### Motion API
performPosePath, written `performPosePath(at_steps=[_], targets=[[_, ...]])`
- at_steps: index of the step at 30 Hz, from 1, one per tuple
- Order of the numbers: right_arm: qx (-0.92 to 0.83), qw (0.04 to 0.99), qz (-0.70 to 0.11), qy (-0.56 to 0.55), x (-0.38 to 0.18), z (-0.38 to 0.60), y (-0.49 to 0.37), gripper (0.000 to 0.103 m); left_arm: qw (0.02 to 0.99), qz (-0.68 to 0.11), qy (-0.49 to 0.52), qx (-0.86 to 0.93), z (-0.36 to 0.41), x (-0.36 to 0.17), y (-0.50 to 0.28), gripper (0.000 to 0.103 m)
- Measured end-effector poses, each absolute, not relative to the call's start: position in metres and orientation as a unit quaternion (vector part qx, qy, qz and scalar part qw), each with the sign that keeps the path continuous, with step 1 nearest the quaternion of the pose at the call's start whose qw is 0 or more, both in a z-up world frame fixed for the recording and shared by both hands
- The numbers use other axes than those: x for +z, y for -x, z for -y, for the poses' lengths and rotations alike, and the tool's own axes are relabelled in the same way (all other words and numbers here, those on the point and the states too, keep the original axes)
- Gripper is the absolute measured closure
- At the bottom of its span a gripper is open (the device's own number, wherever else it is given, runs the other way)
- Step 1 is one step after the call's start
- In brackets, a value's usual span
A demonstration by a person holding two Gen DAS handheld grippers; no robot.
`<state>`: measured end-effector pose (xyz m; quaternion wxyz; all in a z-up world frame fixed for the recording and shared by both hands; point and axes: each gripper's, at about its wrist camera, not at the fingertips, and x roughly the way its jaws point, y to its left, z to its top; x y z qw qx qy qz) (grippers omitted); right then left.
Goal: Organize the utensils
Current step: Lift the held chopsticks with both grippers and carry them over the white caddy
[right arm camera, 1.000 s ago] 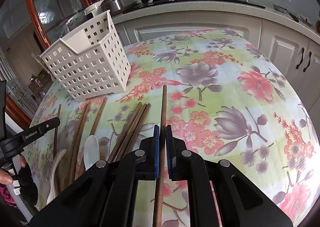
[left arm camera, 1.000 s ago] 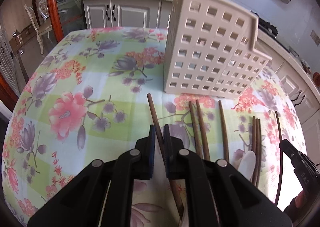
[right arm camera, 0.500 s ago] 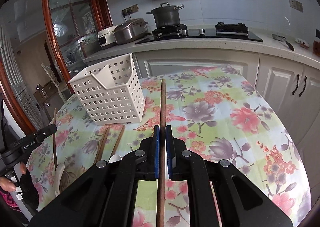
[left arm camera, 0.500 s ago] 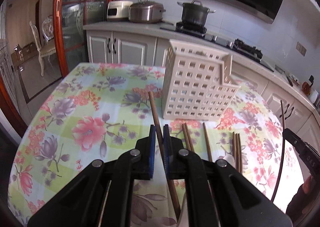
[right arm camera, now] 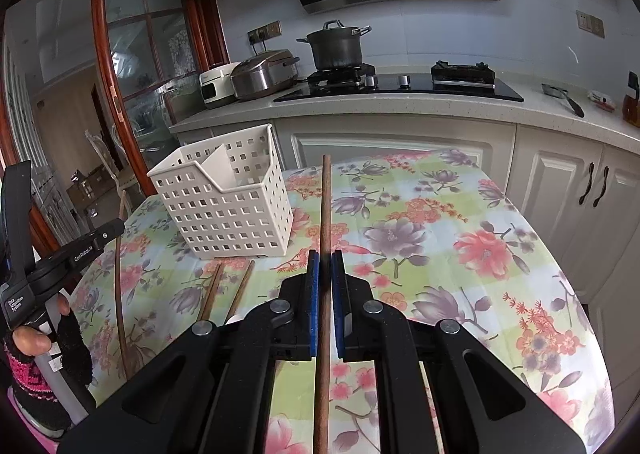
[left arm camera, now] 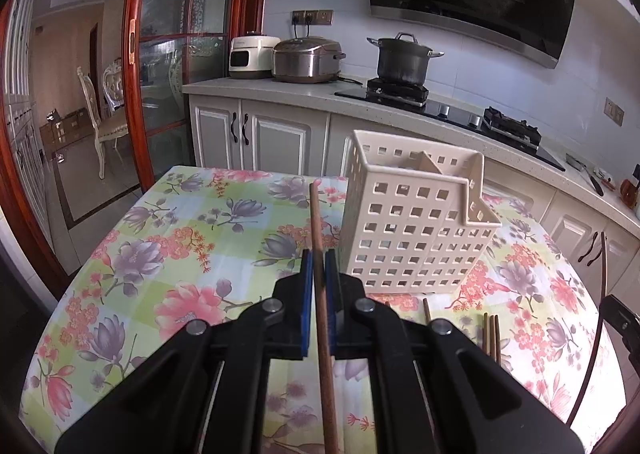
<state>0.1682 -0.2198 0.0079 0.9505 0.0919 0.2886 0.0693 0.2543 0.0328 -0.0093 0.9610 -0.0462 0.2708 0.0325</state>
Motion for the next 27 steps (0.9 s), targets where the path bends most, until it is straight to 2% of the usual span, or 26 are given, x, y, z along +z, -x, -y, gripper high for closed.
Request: performPosePath(at_steps=[12, 27], targets=[[0.076, 0.958, -0.261, -0.087, 0.025, 0.218, -0.155, 0.094, 0.979, -0.199, 0.038, 0.021, -0.031, 0.024, -0.211, 0.097], [0.088, 0.968, -0.226, -0.062, 0.050, 0.199, -0.132, 0.094, 0.982, -0.182, 0.040, 0.003, -0.031, 0.048, -0.166, 0.097]])
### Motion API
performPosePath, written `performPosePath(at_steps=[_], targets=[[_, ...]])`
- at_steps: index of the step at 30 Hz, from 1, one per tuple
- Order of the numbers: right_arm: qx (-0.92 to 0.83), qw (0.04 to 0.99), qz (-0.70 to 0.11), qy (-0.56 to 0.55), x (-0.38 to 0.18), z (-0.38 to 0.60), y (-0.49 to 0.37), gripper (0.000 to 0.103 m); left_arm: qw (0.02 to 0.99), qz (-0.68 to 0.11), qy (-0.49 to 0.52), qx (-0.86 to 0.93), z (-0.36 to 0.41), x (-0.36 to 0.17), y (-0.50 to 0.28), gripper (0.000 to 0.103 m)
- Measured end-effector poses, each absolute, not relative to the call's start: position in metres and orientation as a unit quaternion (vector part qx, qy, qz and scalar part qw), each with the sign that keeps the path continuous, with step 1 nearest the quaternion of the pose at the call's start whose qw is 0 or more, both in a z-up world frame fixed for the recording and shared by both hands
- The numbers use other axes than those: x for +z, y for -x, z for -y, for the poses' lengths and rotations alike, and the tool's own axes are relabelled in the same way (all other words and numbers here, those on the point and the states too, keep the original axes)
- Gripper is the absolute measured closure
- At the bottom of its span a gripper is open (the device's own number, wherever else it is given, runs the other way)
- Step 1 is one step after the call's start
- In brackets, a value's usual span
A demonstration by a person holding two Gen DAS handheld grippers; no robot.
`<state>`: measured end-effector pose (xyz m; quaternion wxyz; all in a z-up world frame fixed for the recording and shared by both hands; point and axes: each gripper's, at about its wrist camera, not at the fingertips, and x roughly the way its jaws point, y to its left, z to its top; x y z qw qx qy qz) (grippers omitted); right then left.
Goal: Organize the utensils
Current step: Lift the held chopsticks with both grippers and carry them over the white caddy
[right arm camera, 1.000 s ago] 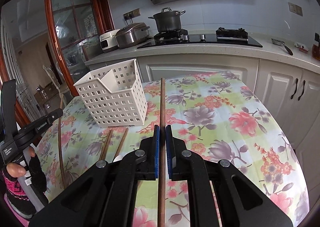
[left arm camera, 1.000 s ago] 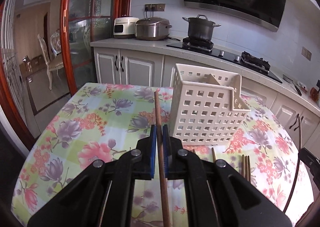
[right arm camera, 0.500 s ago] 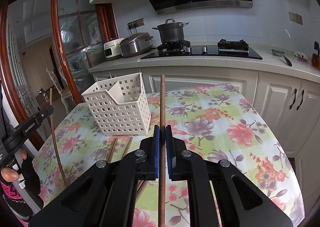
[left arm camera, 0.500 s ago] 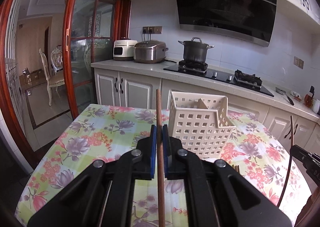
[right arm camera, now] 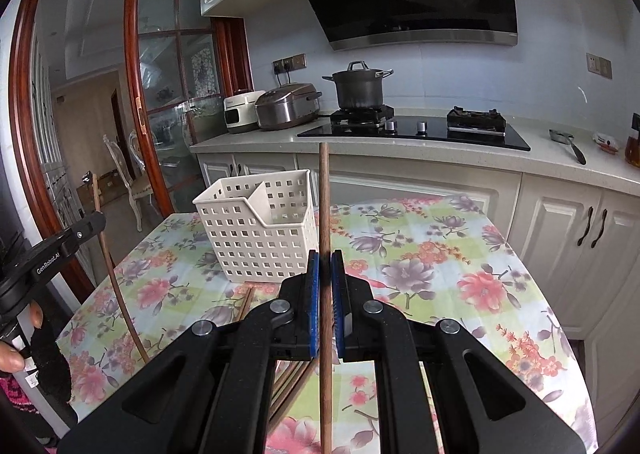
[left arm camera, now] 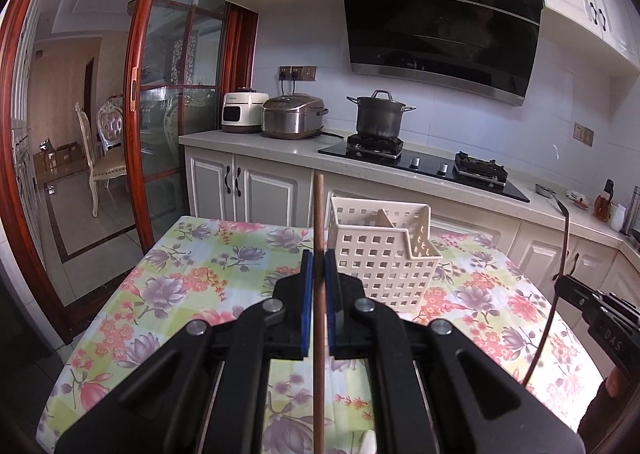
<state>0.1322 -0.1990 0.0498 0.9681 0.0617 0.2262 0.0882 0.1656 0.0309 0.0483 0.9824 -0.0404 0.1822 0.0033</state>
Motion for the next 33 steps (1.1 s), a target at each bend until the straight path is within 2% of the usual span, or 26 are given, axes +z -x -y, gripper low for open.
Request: performPosePath(at_steps=[18, 28, 33], targets=[[0.095, 0.975, -0.199, -0.028, 0.073, 0.187, -0.121, 0.094, 0.985, -0.169, 0.017, -0.010, -0.022, 0.072, -0.153, 0.097], [0.113, 0.971, -0.205, -0.037, 0.088, 0.182, -0.159, 0.094, 0.985, -0.172, 0.004, -0.021, -0.012, 0.096, -0.183, 0.097], [0.125, 0.972, -0.194, -0.039, 0.111, 0.177, -0.181, 0.094, 0.985, -0.167, 0.007, -0.033, -0.007, 0.125, -0.201, 0.097]])
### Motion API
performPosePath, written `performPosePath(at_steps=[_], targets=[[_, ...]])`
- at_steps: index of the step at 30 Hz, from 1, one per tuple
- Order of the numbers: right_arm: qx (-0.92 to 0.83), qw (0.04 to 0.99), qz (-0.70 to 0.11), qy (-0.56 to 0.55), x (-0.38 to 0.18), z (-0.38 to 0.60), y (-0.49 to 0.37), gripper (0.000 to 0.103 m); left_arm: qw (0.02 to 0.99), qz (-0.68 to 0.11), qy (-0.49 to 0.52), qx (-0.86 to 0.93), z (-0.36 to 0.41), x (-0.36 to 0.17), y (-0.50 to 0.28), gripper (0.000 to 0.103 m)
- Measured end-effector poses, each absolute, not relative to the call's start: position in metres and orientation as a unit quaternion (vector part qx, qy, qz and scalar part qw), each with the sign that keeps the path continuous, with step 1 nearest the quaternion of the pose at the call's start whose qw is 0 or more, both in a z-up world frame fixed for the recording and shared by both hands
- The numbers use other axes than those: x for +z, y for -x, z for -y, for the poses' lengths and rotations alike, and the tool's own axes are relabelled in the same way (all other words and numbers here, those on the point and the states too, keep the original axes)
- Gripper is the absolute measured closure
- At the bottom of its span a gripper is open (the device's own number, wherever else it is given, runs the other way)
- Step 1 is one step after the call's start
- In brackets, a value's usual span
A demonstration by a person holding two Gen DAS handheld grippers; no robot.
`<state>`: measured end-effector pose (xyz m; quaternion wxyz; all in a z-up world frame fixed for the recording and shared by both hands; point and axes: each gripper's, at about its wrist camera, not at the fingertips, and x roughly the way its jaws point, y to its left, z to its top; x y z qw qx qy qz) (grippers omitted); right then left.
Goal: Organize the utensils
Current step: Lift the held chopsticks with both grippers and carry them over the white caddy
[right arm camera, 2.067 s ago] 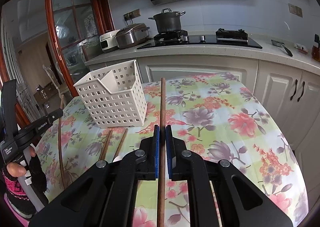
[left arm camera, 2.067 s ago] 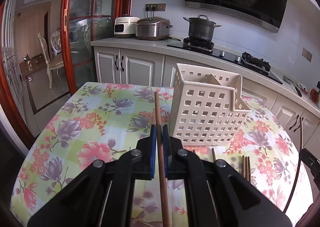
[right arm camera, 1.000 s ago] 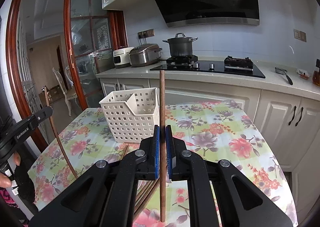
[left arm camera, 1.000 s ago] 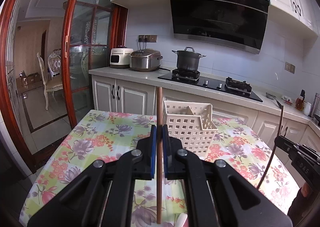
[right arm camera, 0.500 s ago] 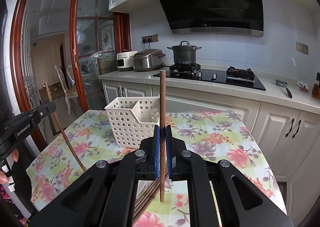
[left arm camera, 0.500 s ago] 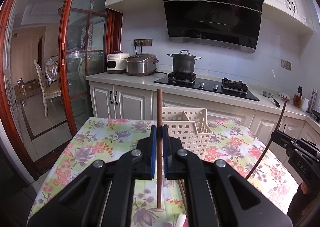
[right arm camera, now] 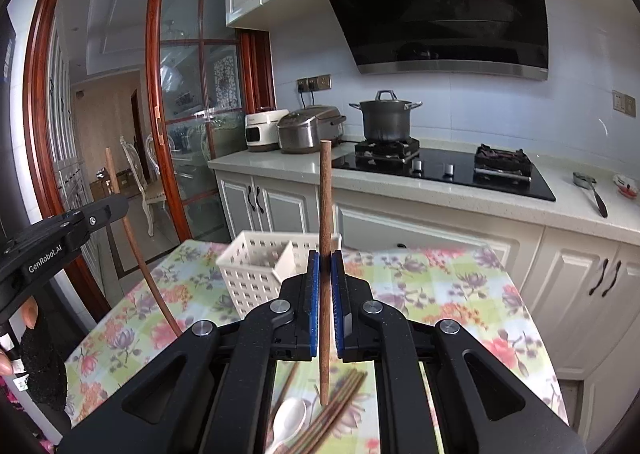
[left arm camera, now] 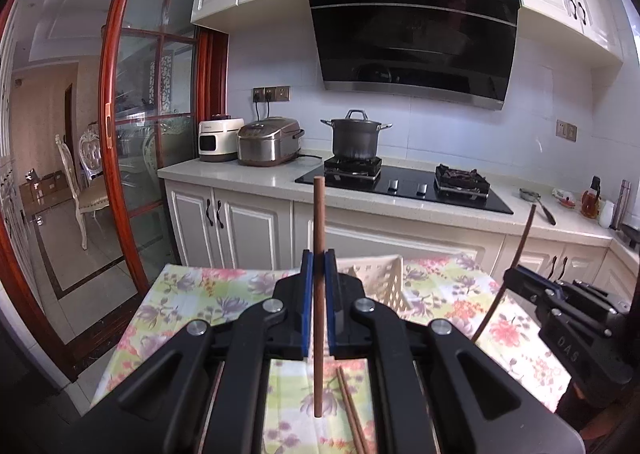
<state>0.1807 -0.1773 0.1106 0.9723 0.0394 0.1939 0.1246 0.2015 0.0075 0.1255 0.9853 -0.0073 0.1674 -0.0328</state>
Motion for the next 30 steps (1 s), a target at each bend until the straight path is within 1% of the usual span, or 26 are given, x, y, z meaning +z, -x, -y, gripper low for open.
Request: performPosePath(at_steps=[7, 15, 18, 23, 30], targets=[[0.132, 0.974, -0.181, -0.046, 0.150, 0.170, -0.221, 0.094, 0.987, -0.156, 0.001, -0.034, 0.001, 0.172, -0.233, 0.097], [0.125, 0.978, -0.166, -0.033, 0.173, 0.155, -0.259, 0.094, 0.991, -0.130, 0.000, -0.024, 0.012, 0.214, -0.273, 0.097], [0.129, 0.977, -0.163, -0.040, 0.176, 0.155, -0.272, 0.094, 0.993, -0.119, -0.001, -0.018, 0.014, 0.223, -0.287, 0.097], [0.134, 0.973, -0.181, -0.042, 0.162, 0.148, -0.293, 0.094, 0.990, -0.139, 0.017, -0.024, 0.011, 0.212, -0.314, 0.097], [0.142, 0.958, -0.244, -0.039, 0.130, 0.141, -0.319, 0.094, 0.974, -0.217, 0.031, -0.049, 0.003, 0.164, -0.355, 0.097]])
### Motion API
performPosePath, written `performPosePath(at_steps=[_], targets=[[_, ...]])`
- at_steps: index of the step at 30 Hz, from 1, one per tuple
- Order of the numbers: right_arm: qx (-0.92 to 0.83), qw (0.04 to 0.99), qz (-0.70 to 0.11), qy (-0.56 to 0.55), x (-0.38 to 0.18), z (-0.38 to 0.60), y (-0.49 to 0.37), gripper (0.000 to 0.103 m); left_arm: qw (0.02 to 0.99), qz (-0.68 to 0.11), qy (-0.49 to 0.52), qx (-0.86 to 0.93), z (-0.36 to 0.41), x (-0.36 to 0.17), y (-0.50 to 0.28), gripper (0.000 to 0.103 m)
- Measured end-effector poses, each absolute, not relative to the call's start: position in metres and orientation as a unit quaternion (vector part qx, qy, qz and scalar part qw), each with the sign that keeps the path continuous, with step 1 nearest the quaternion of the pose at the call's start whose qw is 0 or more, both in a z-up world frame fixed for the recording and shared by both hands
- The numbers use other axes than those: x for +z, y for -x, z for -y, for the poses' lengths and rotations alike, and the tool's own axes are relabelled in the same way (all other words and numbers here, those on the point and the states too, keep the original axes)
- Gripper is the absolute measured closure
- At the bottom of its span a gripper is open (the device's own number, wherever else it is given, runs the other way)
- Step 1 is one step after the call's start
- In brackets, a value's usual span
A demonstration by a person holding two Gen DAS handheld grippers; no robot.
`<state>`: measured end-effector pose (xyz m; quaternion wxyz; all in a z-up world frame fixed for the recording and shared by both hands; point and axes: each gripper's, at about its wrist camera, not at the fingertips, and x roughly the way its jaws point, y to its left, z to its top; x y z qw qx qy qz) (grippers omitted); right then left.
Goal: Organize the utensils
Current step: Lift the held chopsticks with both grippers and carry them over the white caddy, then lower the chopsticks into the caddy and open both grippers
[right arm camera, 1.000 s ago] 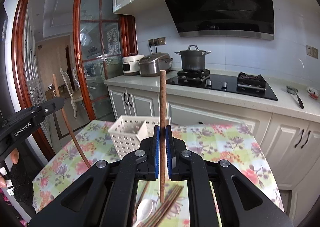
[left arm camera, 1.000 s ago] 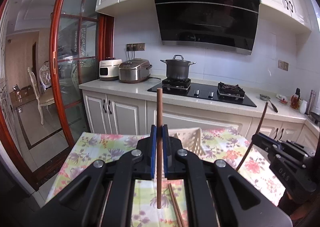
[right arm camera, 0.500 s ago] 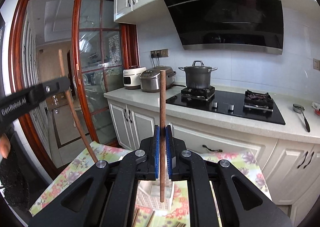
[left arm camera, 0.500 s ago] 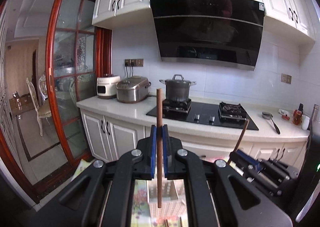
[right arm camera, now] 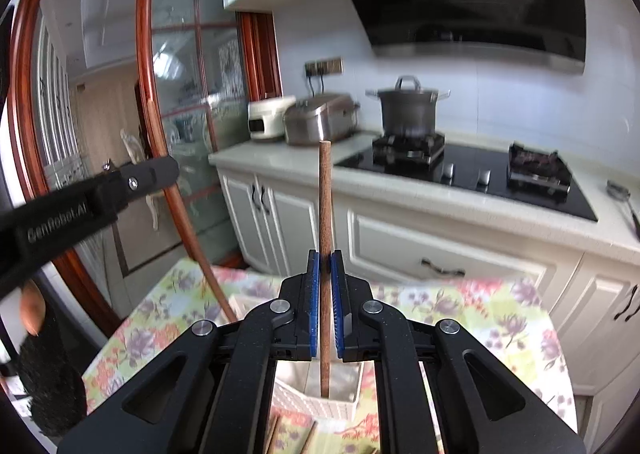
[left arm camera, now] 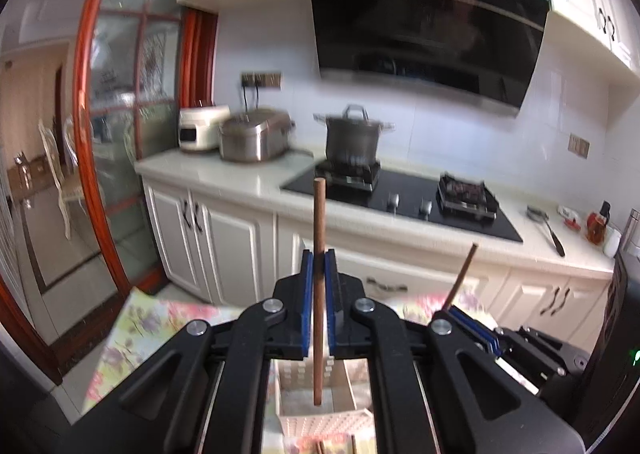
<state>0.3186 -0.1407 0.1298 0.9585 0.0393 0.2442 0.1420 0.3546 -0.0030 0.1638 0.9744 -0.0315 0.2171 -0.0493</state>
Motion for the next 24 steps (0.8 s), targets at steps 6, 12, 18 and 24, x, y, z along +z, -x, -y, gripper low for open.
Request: performPosePath(at_steps=[6, 12, 18, 24], targets=[[0.140, 0.947, -0.286, -0.044, 0.102, 0.131, -0.342, 0.094, 0.961, -0.274, 0.020, -0.045, 0.003, 0.125, -0.376, 0.097], [0.140, 0.944, -0.292, -0.067, 0.087, 0.137, -0.350, 0.043, 0.963, -0.269, 0.020, -0.019, -0.005, 0.111, -0.376, 0.055], [0.120, 0.954, -0.272, -0.035, 0.082, 0.147, -0.329, 0.044, 0.969, -0.246, 0.024, 0.015, -0.021, 0.100, -0.350, 0.032], [0.110, 0.958, -0.261, -0.040, 0.069, 0.168, -0.292, 0.046, 0.973, -0.223, 0.034, 0.050, -0.037, 0.078, -0.300, 0.013]])
